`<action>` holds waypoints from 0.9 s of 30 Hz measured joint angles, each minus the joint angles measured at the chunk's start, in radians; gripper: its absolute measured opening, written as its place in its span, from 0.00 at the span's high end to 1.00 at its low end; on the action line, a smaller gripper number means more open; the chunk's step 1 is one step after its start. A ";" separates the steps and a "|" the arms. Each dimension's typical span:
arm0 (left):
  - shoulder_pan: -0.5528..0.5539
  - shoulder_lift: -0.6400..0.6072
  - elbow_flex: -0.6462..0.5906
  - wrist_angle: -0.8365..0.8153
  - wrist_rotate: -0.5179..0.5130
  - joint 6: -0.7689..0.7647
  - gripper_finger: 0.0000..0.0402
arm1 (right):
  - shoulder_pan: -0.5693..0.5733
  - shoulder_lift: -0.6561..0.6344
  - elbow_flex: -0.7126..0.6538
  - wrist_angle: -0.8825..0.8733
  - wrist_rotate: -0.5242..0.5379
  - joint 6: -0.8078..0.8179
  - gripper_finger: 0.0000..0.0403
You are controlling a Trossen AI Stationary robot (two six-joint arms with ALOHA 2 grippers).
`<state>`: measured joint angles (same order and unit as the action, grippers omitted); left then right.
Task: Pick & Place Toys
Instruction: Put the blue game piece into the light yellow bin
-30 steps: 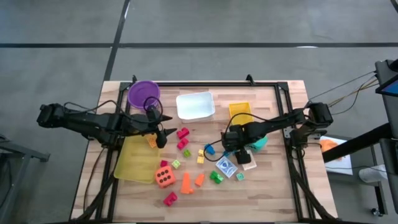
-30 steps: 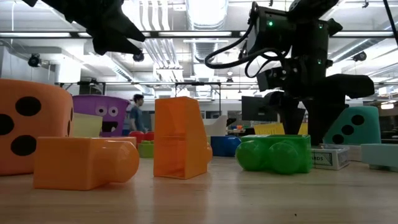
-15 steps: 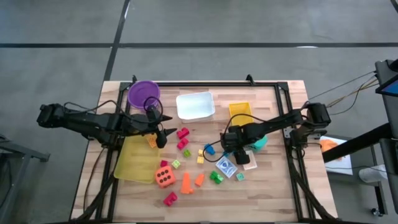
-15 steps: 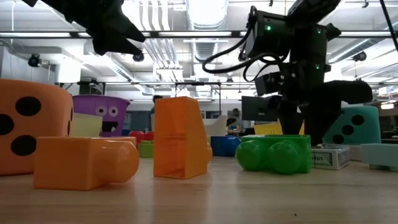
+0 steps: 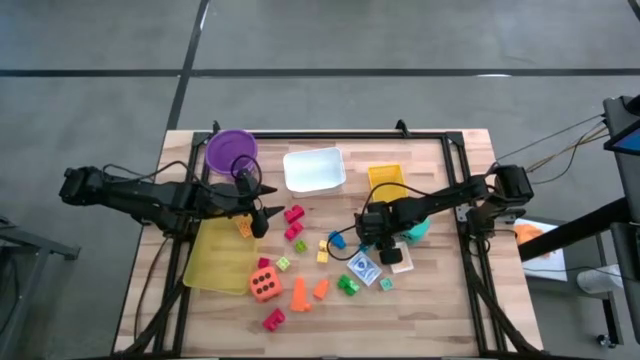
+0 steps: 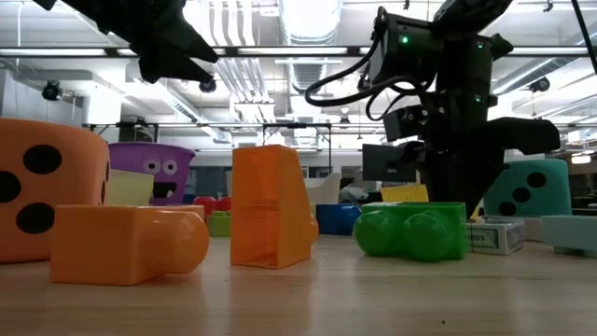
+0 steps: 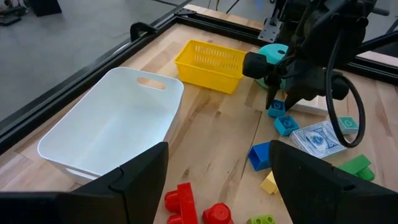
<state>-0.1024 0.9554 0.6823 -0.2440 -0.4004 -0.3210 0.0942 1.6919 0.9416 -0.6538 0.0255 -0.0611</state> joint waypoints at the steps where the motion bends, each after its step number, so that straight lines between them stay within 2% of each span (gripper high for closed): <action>1: 0.000 0.000 0.000 0.000 0.000 0.002 0.30 | 0.000 -0.009 0.002 -0.001 0.000 0.007 0.70; 5: 0.000 0.000 0.000 0.018 -0.023 -0.013 0.30 | 0.000 -0.077 0.017 0.009 0.040 0.036 0.70; 8: 0.004 0.000 0.000 0.083 -0.053 -0.099 0.30 | 0.000 -0.133 0.028 0.013 0.118 0.044 0.70; 11: 0.006 0.007 0.000 0.144 -0.053 -0.178 0.30 | 0.004 -0.192 0.041 0.053 0.245 0.020 0.70; 14: 0.006 0.029 -0.001 0.192 -0.057 -0.230 0.30 | 0.013 -0.229 0.050 0.138 0.390 -0.050 0.70; 19: 0.024 0.100 -0.001 0.361 -0.087 -0.306 0.30 | 0.033 -0.265 0.054 0.396 0.562 -0.251 0.70; 23: 0.049 0.171 -0.001 0.488 -0.081 -0.368 0.30 | 0.040 -0.248 0.054 0.560 0.643 -0.393 0.70; 27: 0.063 0.236 0.014 0.545 -0.079 -0.396 0.30 | 0.039 -0.213 0.055 0.663 0.696 -0.467 0.70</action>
<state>-0.0392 1.1917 0.6965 0.3012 -0.4798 -0.7166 0.1333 1.4790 0.9964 0.0092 0.7218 -0.5280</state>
